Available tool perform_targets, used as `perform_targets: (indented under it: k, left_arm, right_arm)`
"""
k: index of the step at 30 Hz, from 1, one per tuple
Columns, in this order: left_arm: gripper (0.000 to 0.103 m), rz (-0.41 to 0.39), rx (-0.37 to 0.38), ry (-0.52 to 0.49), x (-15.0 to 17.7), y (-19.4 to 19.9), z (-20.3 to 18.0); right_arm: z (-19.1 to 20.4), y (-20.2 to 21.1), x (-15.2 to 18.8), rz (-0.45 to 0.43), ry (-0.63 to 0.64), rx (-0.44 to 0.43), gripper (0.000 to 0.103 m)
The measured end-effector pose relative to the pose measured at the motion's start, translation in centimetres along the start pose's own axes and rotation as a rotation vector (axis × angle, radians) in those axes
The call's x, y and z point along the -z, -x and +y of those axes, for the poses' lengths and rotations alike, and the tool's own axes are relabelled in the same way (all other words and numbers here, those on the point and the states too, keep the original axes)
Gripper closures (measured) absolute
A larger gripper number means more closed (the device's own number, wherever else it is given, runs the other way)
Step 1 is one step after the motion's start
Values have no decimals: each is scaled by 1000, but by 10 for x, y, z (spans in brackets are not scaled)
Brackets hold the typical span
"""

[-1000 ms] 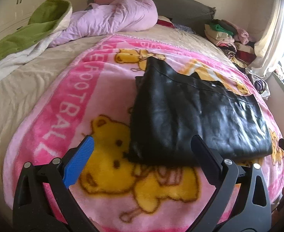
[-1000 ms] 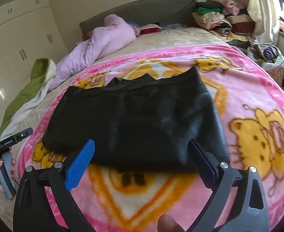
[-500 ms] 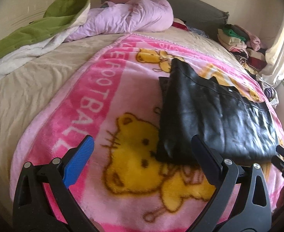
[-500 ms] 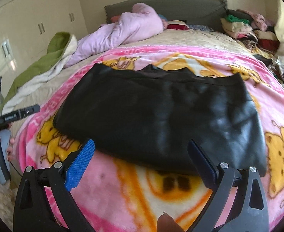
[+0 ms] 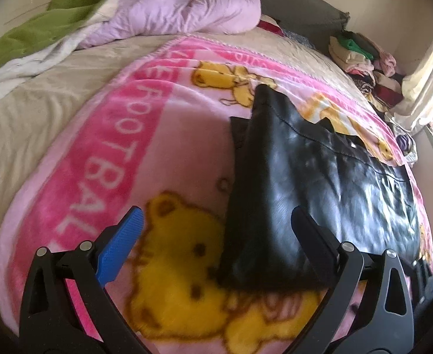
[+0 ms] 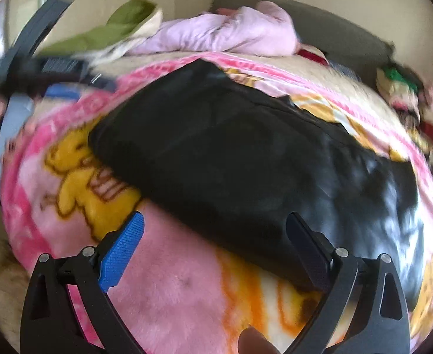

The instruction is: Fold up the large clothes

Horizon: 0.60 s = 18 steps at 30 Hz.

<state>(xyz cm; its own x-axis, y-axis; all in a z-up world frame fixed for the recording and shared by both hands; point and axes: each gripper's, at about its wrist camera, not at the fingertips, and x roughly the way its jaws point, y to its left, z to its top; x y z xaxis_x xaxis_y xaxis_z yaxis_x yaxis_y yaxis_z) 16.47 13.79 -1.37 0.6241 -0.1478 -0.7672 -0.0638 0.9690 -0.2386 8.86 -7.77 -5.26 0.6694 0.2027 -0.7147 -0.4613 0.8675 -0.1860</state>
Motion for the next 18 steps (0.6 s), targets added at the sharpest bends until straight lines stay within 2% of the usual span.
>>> perform_targets:
  k: [3,7,12,18]
  left_arm:
    - [9,16,9,-15,-10,-14,-8]
    - [9,48,5,-28,-22,-36,-14]
    - [9,82,-18,-40,-31,-58,-16]
    - [9,106,5,-23,-36,-74,-12]
  right_arm:
    - [16,-12,0,-2,97,79,5]
    - [22,-27,-3,-1,157,141,4]
    - [25,-44,-10,-10,199,183,4]
    - [35,-55,-16,-33,256,228,5]
